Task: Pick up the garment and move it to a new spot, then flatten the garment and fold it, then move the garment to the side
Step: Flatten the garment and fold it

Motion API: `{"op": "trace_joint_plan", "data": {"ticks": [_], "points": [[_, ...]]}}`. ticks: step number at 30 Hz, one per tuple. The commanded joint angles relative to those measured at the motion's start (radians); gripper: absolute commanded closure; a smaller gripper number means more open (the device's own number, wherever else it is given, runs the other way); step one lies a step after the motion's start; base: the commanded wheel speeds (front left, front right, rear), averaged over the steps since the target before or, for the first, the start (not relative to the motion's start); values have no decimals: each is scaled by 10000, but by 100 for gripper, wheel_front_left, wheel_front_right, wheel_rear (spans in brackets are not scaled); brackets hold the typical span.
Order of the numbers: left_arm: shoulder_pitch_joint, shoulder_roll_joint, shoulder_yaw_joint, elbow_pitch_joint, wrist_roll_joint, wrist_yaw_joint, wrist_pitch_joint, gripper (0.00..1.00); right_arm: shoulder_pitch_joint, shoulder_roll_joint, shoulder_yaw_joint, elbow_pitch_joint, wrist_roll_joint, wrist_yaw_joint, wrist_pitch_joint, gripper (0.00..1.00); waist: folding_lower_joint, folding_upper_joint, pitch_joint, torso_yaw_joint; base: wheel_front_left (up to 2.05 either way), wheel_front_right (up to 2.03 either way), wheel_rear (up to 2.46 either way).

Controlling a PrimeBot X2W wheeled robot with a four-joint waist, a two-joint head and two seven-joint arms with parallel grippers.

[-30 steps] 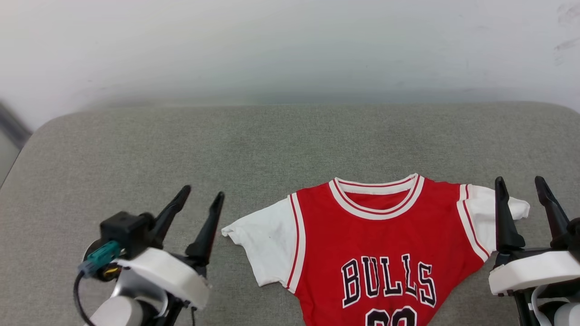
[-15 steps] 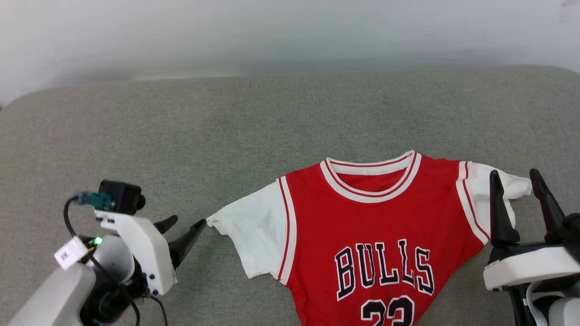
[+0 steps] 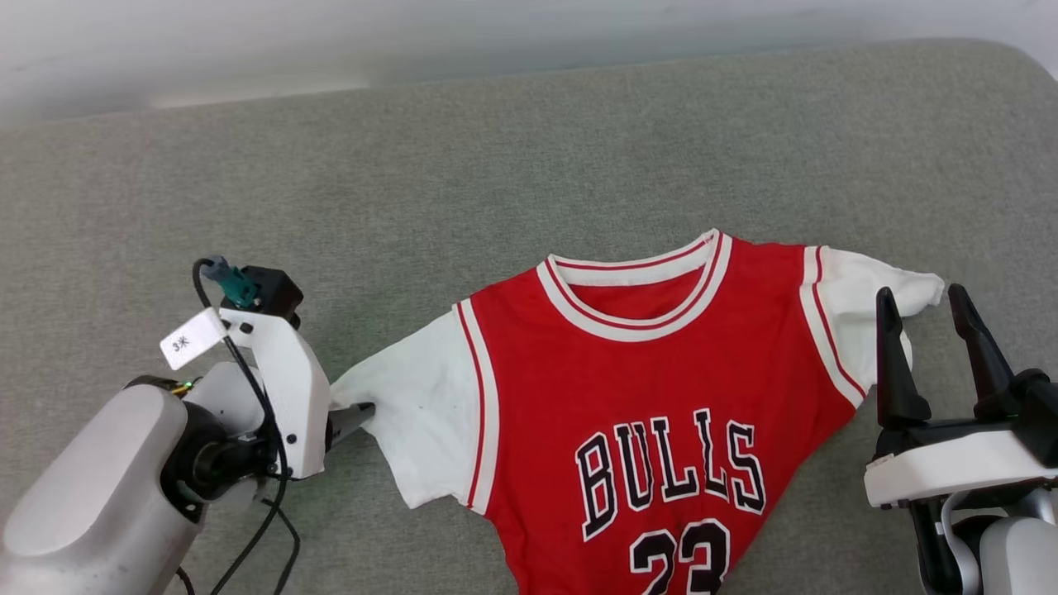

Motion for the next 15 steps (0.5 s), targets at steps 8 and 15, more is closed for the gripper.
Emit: {"op": "trace_joint_plan", "data": {"ticks": [8,15], "points": [[-369,26,-748,955,1067,-210,-198,0,-241,78,19,138,21,-7,-159,0,0,0,446,-157,0,0,0],[18,-604,-1194,1560,877,-544,-238,100,-380,78,43,166,-66,-7,-113,0,0,0,541,-84,0,0,0]]}}
